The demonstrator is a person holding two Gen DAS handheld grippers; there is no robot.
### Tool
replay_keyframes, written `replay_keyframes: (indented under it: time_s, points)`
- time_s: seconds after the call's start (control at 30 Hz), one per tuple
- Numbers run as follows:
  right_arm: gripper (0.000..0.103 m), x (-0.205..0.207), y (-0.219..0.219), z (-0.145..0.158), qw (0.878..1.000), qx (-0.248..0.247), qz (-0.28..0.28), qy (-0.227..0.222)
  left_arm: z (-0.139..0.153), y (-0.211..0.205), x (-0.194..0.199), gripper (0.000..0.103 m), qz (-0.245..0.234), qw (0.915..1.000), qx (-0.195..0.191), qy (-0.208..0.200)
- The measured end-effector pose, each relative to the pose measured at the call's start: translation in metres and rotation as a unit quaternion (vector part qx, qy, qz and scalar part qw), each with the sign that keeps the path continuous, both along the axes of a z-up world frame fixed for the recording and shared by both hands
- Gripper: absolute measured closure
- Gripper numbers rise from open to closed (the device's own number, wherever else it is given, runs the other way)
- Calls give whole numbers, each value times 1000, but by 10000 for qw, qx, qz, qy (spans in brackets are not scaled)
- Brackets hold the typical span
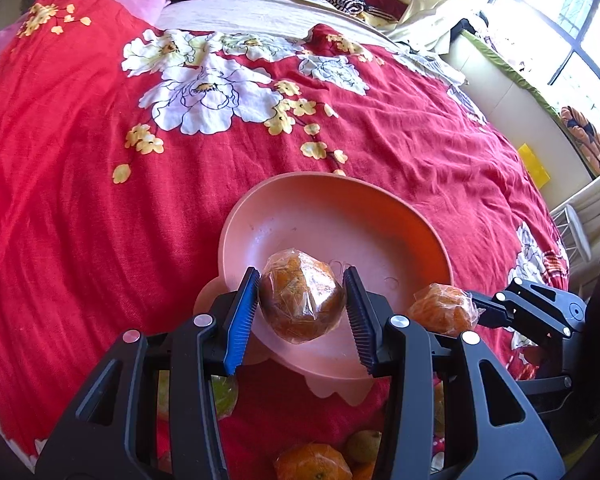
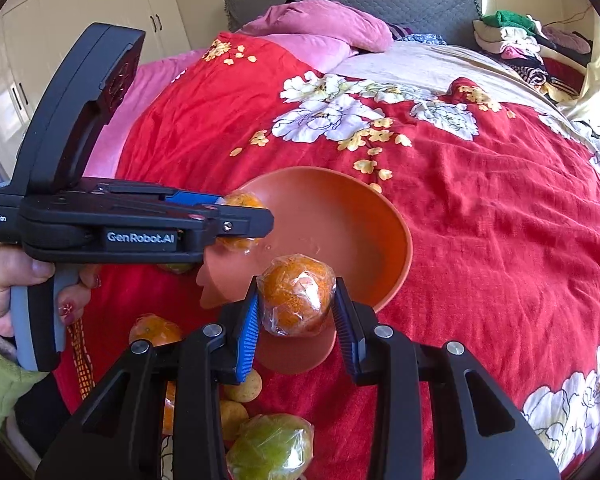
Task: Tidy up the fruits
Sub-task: 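Lift both wrapped oranges and carry them over the pink bowl with both tools, then open the right tool into the bowl while the left tool releases its orange there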
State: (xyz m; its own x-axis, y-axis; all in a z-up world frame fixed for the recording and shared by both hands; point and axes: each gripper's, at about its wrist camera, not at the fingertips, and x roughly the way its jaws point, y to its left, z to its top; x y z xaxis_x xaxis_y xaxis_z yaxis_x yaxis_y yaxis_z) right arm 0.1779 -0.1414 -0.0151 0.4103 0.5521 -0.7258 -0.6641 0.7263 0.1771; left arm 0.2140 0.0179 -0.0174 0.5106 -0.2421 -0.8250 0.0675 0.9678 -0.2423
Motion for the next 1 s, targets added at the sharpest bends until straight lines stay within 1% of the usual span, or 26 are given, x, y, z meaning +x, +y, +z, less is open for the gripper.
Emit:
replay_keyframes:
  time_s: [0.9,1.0]
  points:
    - [69,8,6,-10,9999,-105,-2,134,-5,-3,5,68,-25,10000,21,31]
    - [67,8,5,-10,9998,-79,-15,154,-5,-5,6,68,-38,10000,34,29]
